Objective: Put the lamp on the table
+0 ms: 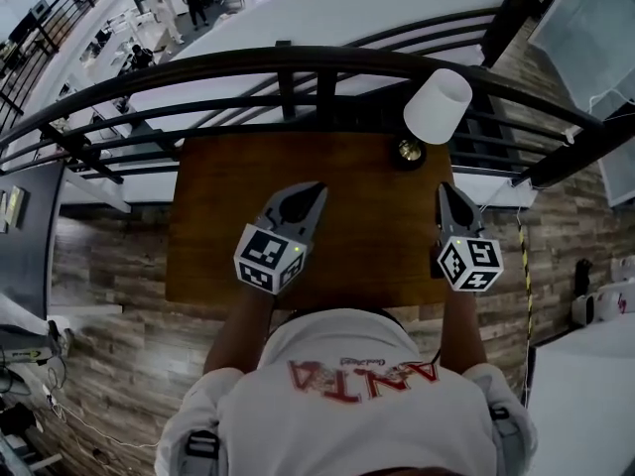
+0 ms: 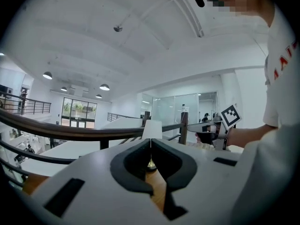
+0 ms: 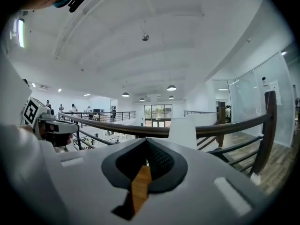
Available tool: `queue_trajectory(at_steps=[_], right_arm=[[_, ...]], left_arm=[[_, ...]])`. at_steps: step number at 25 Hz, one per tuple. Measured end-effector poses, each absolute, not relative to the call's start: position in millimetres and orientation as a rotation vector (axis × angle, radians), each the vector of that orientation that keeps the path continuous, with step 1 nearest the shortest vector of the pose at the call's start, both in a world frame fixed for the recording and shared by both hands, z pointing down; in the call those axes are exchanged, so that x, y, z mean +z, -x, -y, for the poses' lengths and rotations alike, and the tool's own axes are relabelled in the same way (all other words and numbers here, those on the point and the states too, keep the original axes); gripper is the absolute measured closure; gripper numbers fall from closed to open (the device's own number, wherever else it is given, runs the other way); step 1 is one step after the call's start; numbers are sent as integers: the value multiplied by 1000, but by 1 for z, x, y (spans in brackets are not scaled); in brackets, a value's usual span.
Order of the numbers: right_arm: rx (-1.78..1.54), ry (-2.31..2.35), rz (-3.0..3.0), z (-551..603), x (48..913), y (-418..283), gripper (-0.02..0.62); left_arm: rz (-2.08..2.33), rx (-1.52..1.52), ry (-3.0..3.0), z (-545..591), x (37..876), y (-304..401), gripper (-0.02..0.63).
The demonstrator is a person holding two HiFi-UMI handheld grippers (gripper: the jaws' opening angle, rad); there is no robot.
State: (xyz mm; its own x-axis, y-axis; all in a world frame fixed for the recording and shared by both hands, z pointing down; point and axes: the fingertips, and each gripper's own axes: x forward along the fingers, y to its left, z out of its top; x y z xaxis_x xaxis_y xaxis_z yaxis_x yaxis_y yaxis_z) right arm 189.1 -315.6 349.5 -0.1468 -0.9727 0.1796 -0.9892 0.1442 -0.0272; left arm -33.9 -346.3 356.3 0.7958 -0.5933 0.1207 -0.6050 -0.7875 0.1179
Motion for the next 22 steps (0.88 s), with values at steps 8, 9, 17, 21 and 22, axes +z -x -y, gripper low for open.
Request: queue_trajectory(at_steps=[8, 9, 17, 21, 22], right_arm=[[182, -1958, 2354, 318, 328, -185, 594], [184, -1954, 2360, 319, 327, -185, 594], [101, -2020, 2365, 325, 313, -195, 594], [126, -2014, 2401, 327, 314, -195, 594], [132, -2011, 2414, 327, 314, -194, 594]], left_arm=[[946, 69, -2847, 344, 340, 30, 597], [947, 62, -2845, 344, 339, 30, 597], [949, 32, -2828, 351, 336, 26, 597], [929, 68, -2833, 355, 341, 18, 597], [923, 77, -2836, 355, 341, 16, 597]])
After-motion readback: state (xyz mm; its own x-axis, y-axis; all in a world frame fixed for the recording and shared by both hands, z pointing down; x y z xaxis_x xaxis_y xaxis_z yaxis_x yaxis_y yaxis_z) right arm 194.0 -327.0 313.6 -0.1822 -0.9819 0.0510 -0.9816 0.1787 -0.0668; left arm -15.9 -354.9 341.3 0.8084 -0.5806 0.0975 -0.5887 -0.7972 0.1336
